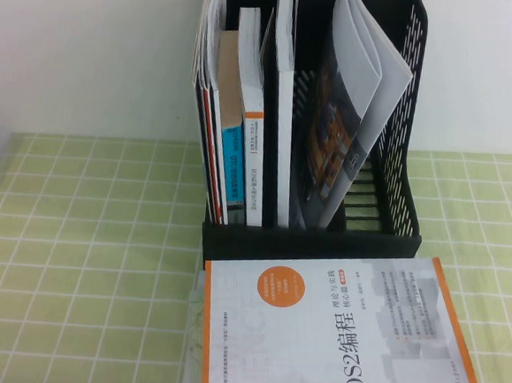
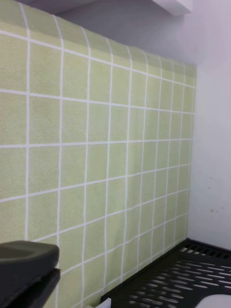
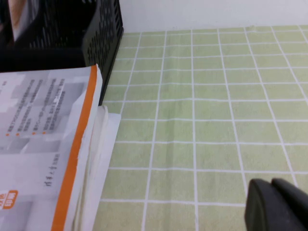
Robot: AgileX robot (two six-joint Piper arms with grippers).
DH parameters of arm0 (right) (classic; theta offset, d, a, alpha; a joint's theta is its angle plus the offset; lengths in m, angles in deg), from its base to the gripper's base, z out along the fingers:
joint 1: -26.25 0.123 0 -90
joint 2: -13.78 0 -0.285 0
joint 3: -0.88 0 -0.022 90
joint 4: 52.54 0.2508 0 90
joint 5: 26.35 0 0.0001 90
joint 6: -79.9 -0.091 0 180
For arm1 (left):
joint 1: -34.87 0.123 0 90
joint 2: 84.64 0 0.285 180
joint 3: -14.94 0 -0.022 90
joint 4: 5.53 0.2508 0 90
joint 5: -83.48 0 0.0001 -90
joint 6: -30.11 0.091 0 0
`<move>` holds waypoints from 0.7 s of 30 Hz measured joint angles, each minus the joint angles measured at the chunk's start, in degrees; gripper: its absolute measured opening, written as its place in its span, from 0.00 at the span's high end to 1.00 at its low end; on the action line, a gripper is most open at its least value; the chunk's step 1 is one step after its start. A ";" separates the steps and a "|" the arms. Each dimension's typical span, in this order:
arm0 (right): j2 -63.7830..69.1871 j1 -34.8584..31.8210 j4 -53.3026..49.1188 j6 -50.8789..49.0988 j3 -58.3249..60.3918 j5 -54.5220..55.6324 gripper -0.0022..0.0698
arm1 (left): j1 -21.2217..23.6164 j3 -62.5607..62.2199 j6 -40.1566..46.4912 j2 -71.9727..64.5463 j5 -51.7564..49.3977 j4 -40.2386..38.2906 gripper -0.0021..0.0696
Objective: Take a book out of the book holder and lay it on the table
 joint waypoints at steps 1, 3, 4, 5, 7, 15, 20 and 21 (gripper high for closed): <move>0.00 0.00 0.00 0.00 0.00 0.00 0.97 | 0.00 0.00 0.00 0.00 0.00 0.00 0.97; 0.00 0.00 0.00 0.00 0.00 0.00 0.97 | 0.00 0.00 0.00 0.00 0.00 0.00 0.97; 0.00 0.00 0.00 0.00 0.00 0.00 0.97 | 0.00 0.00 0.00 0.00 0.00 -0.04 0.97; 0.00 0.00 0.00 0.00 0.00 0.00 0.97 | 0.00 0.00 0.00 0.00 0.00 -0.29 0.97; 0.00 0.00 0.00 0.00 0.00 0.00 0.97 | 0.00 0.00 0.00 0.00 0.00 -0.51 0.97; 0.00 0.00 0.09 0.00 0.00 0.00 0.97 | 0.00 0.00 -0.12 0.00 -0.10 -0.87 0.97; 0.00 0.00 0.09 0.00 0.00 0.00 0.97 | 0.00 0.00 -0.12 0.00 -0.10 -0.87 0.97; 0.00 0.00 0.09 0.00 0.00 0.00 0.97 | 0.00 0.00 -0.12 0.00 -0.10 -0.87 0.97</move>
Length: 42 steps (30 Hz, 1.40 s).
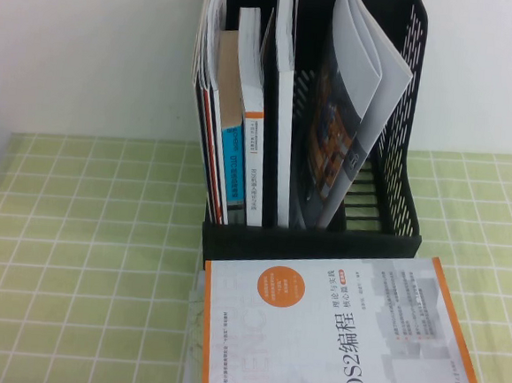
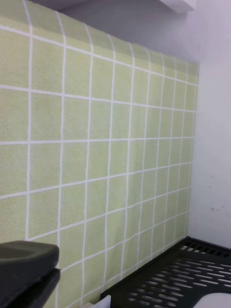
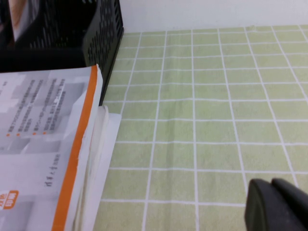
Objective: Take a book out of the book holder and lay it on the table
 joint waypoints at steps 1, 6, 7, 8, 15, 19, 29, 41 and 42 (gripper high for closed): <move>0.00 0.00 0.00 0.00 0.00 0.00 0.97 | 0.00 0.00 0.00 0.00 0.00 0.00 0.97; 0.00 0.00 0.04 0.00 0.00 0.00 0.97 | 0.00 0.00 0.00 0.00 0.00 0.00 0.97; 0.00 0.00 0.04 0.00 0.00 0.00 0.97 | 0.00 0.00 0.00 0.00 0.00 0.00 0.97; 0.00 0.00 0.04 0.00 0.00 0.00 0.97 | 0.00 0.00 0.14 0.00 0.00 0.13 0.97; 0.00 0.00 0.25 -0.11 0.00 2.29 0.97 | 0.00 0.00 0.61 0.00 0.27 1.04 0.97; 0.00 0.00 2.18 -0.43 0.08 12.52 0.97 | 0.00 0.12 0.61 0.00 3.72 0.60 0.97; 0.00 0.00 4.96 -3.62 0.08 40.68 0.97 | 0.00 0.43 -0.98 0.00 26.31 -7.36 0.97; 0.00 0.00 6.69 -18.35 0.08 66.49 0.97 | 0.00 0.43 -6.03 0.00 54.08 -9.25 0.97; 0.00 0.00 6.69 -19.64 0.08 67.07 0.97 | 0.00 0.43 -6.01 0.00 56.50 -9.38 0.97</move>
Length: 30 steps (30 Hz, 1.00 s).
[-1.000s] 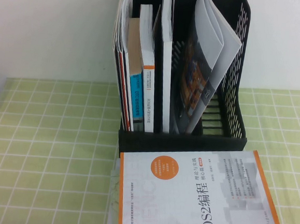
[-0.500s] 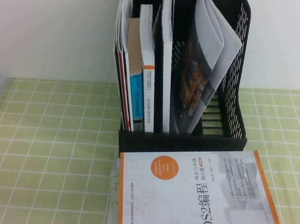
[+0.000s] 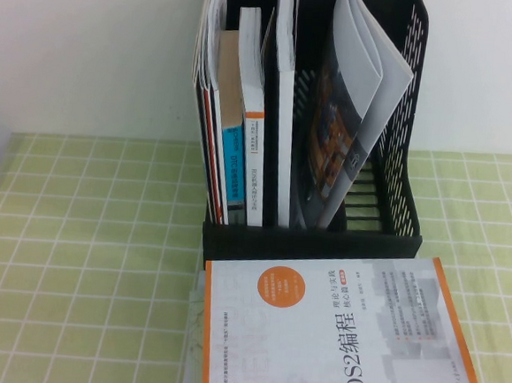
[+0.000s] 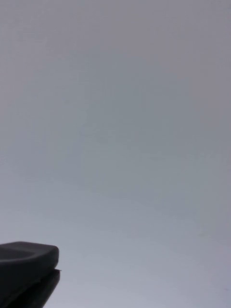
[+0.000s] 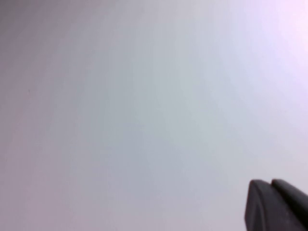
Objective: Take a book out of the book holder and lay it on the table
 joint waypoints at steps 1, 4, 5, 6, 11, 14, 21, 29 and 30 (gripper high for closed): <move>0.00 0.00 0.10 -0.73 -0.46 0.10 0.97 | 0.00 0.00 0.00 0.00 2.57 -0.21 0.97; 0.00 0.00 0.13 -1.67 -4.11 -0.81 0.97 | 0.00 0.00 -1.89 0.00 8.81 -2.10 0.97; 0.00 0.00 0.13 -1.67 -6.26 -2.10 0.97 | 0.00 -0.13 -3.44 0.00 9.55 -3.20 0.97; 0.00 0.00 0.13 -1.67 -8.73 -4.09 0.97 | 0.00 -1.03 -5.07 0.00 8.90 -4.27 0.97; 1.27 0.00 -1.61 1.59 -22.83 -20.58 0.97 | 0.00 -12.65 -7.64 0.00 -6.64 -6.21 0.97; 6.07 0.00 -6.12 3.51 -30.67 -29.64 0.97 | 0.00 -21.64 -6.67 -2.57 -19.09 -5.57 0.97; 24.51 0.00 -10.60 4.55 -40.38 -49.39 0.97 | 0.00 -37.60 -5.38 -19.25 -47.48 -2.16 0.97; 32.51 0.00 -12.15 10.19 -40.50 -55.07 0.97 | 0.00 -41.08 -2.47 -33.21 -61.77 -6.29 0.97; 32.63 0.22 -11.45 10.19 -40.26 -56.37 0.97 | 0.00 -41.08 -2.17 -33.93 -61.91 -6.97 0.97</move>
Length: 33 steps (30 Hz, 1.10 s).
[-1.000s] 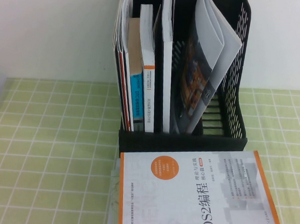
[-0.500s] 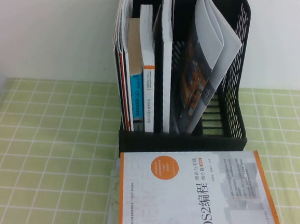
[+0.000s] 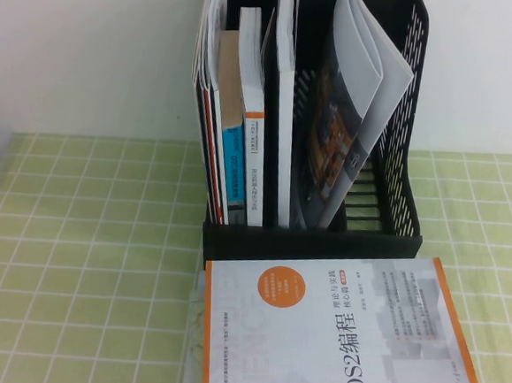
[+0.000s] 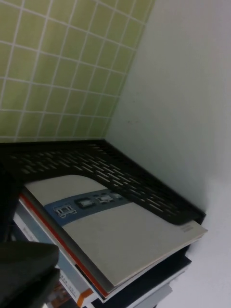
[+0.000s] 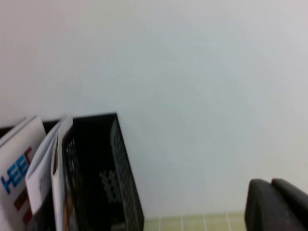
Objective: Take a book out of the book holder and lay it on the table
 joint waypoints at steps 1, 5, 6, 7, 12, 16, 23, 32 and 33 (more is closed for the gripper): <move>0.00 0.17 0.92 0.00 0.28 -1.33 0.97 | 0.00 0.00 0.14 -0.47 0.00 -0.46 0.97; 1.11 3.09 2.21 1.16 2.17 -6.32 0.97 | 0.00 0.00 4.28 -3.31 1.37 -4.17 0.97; 1.82 4.13 2.55 1.87 2.50 -7.19 0.97 | 0.00 -0.10 8.54 -4.31 1.62 -6.36 0.97; 2.45 4.96 2.94 2.27 2.77 -8.03 0.97 | 0.00 -0.40 12.47 -5.23 1.67 -8.52 0.97; 8.69 9.45 8.43 6.78 3.04 -8.64 0.97 | -2.57 -6.54 47.45 -13.59 -3.21 -28.79 0.97; 15.31 12.20 17.60 15.66 2.23 -9.19 0.97 | -5.48 -13.62 63.74 -22.88 -7.92 -39.48 0.97; 27.56 15.93 34.05 34.94 -2.26 -11.63 0.92 | -11.31 -30.96 67.71 -38.99 -9.87 -34.84 0.97; 37.74 16.35 47.32 45.37 -7.22 -3.12 0.47 | -20.74 -51.52 68.74 -54.97 -10.44 -24.85 0.97; 38.57 16.35 48.63 46.70 -7.37 -1.84 0.44 | -21.67 -53.34 69.29 -56.78 -10.54 -24.11 0.97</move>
